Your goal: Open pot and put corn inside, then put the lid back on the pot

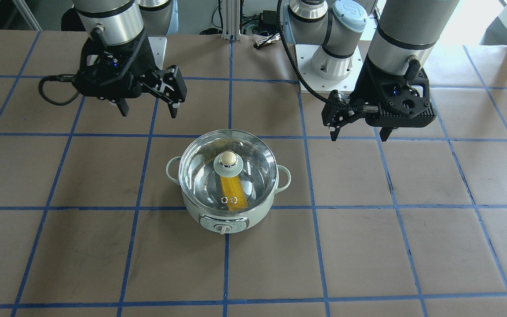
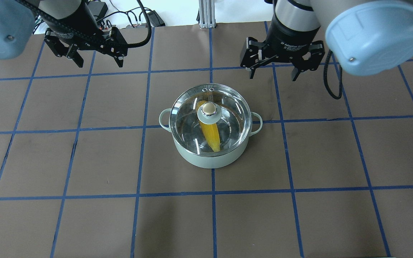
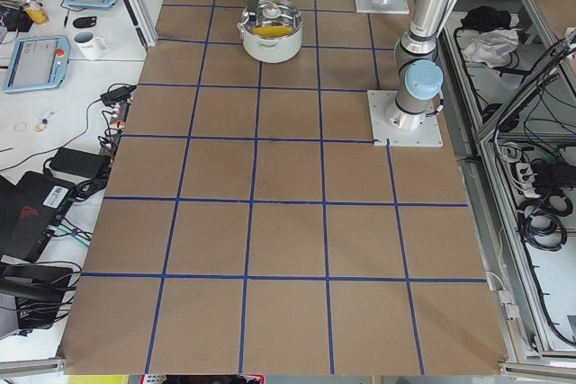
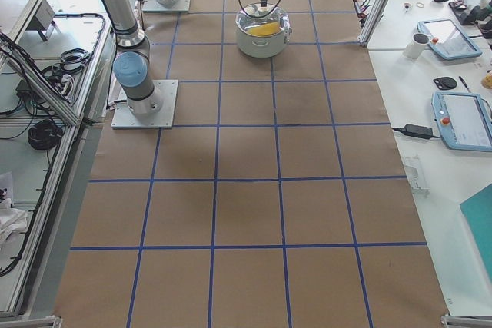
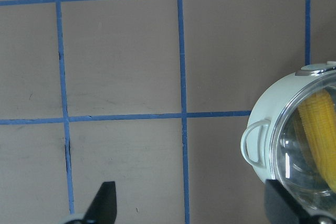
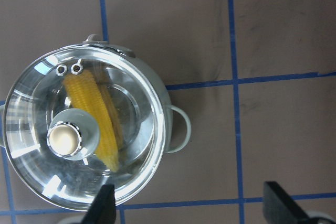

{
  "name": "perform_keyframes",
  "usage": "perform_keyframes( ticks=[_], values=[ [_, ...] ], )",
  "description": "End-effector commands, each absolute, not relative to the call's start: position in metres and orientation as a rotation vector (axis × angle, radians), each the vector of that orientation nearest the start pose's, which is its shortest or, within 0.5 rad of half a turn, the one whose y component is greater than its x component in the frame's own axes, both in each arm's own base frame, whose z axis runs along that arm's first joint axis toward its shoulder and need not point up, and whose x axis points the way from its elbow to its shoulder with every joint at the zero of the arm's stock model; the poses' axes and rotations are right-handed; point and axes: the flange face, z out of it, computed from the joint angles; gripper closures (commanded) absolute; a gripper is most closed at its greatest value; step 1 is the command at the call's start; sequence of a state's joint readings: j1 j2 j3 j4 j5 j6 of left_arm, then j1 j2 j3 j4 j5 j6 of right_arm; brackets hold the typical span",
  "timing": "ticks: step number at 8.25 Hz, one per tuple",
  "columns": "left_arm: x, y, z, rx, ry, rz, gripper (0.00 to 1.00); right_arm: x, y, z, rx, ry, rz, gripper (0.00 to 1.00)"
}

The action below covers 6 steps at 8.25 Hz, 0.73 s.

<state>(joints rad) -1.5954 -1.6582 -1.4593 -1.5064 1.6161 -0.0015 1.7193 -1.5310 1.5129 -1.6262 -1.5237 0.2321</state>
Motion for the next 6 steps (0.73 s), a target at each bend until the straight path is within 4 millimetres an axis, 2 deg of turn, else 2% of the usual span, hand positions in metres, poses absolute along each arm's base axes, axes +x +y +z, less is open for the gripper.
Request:
perform_keyframes(
  ticks=[1, 3, 6],
  values=[
    [-0.142, -0.534, 0.504, 0.033, 3.094, -0.134, 0.00, 0.127, -0.509, 0.514, 0.057, 3.107, -0.043, 0.00],
    [-0.142, -0.534, 0.504, 0.033, 3.095, -0.134, 0.00, 0.126, -0.499, 0.516, 0.041, 3.126, -0.012, 0.00],
    [-0.142, -0.534, 0.504, 0.033, 3.097, -0.134, 0.00, 0.127, -0.497, 0.512, 0.036, 3.124, 0.026, 0.00]
  ],
)
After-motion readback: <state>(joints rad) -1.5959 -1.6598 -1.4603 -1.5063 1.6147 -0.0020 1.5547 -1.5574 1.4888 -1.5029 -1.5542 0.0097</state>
